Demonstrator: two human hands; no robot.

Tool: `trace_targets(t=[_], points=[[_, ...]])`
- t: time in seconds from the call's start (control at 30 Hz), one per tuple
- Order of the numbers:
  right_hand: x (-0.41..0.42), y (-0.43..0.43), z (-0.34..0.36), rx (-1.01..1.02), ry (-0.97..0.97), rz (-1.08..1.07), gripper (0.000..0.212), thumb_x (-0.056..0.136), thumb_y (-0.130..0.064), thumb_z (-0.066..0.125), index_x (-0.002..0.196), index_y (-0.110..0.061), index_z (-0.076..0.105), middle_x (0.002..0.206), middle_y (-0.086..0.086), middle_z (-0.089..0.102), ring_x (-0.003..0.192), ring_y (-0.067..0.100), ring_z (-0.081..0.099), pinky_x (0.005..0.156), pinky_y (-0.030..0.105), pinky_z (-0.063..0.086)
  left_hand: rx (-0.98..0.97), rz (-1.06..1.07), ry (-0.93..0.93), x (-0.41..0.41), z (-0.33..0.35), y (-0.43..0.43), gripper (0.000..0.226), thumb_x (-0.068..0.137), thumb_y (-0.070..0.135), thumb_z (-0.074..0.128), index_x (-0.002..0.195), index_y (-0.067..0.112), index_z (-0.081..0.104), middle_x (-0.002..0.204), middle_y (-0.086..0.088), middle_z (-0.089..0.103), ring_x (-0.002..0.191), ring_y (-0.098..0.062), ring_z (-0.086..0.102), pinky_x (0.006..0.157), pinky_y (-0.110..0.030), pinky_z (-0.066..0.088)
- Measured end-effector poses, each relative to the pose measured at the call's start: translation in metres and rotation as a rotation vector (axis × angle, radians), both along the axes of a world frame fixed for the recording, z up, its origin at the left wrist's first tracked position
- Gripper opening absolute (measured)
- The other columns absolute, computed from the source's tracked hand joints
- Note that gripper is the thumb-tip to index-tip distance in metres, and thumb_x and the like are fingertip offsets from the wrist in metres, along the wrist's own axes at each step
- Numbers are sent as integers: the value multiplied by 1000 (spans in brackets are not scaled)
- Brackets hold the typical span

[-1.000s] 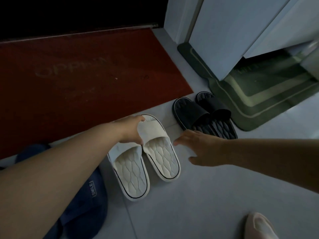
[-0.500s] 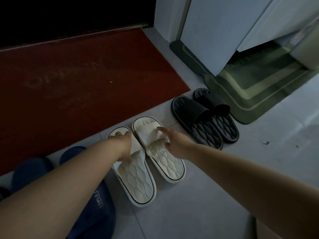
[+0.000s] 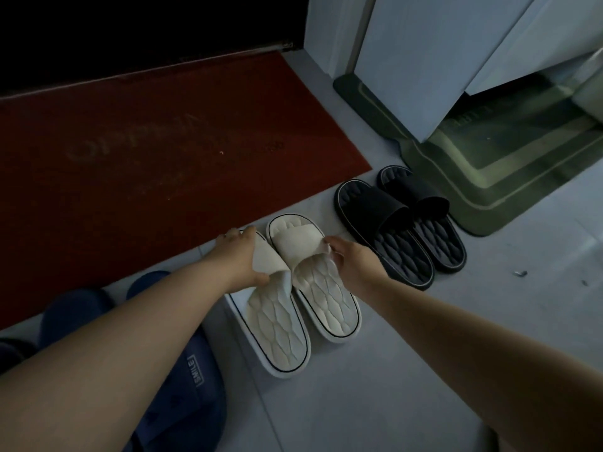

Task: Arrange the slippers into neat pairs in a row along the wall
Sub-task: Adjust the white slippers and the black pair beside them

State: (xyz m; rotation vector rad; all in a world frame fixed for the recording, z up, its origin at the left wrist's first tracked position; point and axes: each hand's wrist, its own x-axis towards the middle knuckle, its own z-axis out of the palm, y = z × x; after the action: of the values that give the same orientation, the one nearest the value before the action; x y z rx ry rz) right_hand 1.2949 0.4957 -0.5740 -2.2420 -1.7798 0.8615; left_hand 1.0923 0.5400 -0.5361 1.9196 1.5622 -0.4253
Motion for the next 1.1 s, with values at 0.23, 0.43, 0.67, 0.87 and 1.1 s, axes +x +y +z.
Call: trace_targets(t=[0.23,0.43,0.67,0.87,1.1], points=[[10,0,0,31,29,-38,37,97,-20,38,132,-25,50,124,9,63,107,29,61,83,30,46,43,52,-114,7,-6,0,96,76,40,70,148,16,11,152,-13,23,140,-31,23,112,-40,28],[15,1,1,13,47,12,41,96,-15,40,136,-25,45,127,6,61,114,28,58,91,32,47,-3,42,-151,1,-7,4,98,74,33,75,149,20,14,152,-9,28,138,-28,29,113,-38,31],[25,-15,-10,-51,369,-141,52,86,6,36,133,-17,42,125,5,58,115,22,56,99,34,44,10,-27,-109,9,-3,5,96,74,34,74,148,27,14,152,-10,24,139,-28,28,109,-36,33],[26,-16,-11,20,520,-304,49,85,9,38,126,-16,46,115,1,58,113,19,56,92,27,45,-13,-32,-93,12,-5,6,97,73,35,75,148,28,13,154,-10,22,141,-28,23,112,-38,29],[88,29,9,152,194,-923,50,86,-11,59,129,-8,33,142,16,27,124,38,41,101,44,38,-29,50,-82,8,0,18,94,72,44,74,147,27,19,145,-10,35,131,-30,37,107,-43,39]])
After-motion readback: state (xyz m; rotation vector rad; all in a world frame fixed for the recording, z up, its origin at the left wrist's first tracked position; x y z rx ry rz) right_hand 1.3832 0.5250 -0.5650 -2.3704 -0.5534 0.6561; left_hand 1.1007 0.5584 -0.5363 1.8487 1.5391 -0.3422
